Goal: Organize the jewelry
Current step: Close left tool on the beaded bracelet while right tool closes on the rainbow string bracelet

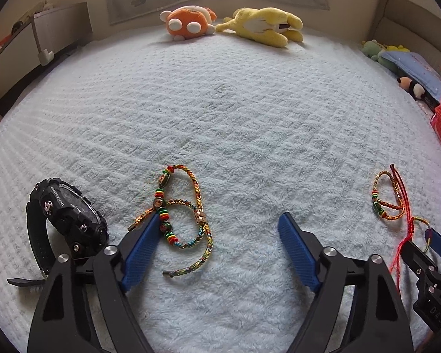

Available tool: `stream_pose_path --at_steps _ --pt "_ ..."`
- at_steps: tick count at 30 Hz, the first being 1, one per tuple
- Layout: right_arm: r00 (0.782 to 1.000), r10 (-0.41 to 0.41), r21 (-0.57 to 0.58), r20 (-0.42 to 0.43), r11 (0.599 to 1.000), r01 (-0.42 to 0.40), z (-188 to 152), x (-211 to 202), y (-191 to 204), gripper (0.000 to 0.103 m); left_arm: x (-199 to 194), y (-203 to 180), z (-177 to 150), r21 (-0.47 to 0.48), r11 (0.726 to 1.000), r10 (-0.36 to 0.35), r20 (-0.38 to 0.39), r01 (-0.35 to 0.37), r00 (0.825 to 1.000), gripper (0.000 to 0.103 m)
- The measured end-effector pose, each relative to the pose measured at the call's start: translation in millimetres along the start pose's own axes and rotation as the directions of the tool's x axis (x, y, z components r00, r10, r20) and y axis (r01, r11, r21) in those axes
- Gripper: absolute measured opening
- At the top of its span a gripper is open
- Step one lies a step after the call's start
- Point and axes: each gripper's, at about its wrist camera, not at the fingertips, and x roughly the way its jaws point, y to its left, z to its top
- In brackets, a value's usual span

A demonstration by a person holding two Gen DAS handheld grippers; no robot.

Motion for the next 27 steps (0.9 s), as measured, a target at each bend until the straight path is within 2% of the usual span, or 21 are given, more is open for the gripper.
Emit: stream_pose_path --at_steps 3,4,7,8,9,13,17,27 --pt "1.0 0.007 0.008 0.001 1.0 -0.007 0.0 -1.4 -1.8 0.06 -4.3 4.5 -2.0 -0.026 1.0 -0.006 0.016 0.007 1.0 0.047" --pt "1.0 0.007 0.011 0.001 1.0 -0.007 0.2 -2.0 -2.7 0.056 -5.3 5.0 -2.6 -0.029 1.0 -0.005 0.02 0.005 1.0 0.044" --pt "1.0 0.005 0.001 0.0 1.0 -0.005 -0.1 -3.7 -0.9 0.042 -8.0 0.7 -4.4 -0.002 1.0 -0.01 0.029 0.01 1.0 0.027" --pt "1.0 0.003 -0.01 0.001 1.0 -0.003 0.2 -4.4 1.1 0.037 -9.5 -2.5 -5.0 0.016 1.0 -0.018 0.032 0.018 0.999 0.017" --pt "1.0 -0.001 -0.023 0.001 1.0 0.001 0.2 -4.9 3.5 0.035 -11.4 -5.8 -5.9 0.035 0.999 -0.007 0.038 0.006 0.999 0.011" --pt "1.0 -0.001 -0.036 0.006 0.999 0.001 -0.6 -8.6 6.0 0.014 -16.1 -2.2 -10.6 0.026 1.0 -0.017 0.039 0.016 0.999 0.008" --pt "1.0 0.006 -0.027 0.006 1.0 -0.005 -4.1 -11.9 5.1 0.005 -24.0 -2.4 -17.3 0.041 0.999 -0.02 0.044 0.018 0.999 0.007" --pt "0.999 0.047 -0.012 -0.001 0.999 -0.047 -21.0 -25.8 14.4 0.004 -42.3 -3.3 -40.9 0.063 0.996 -0.062 0.011 0.061 0.998 0.007"
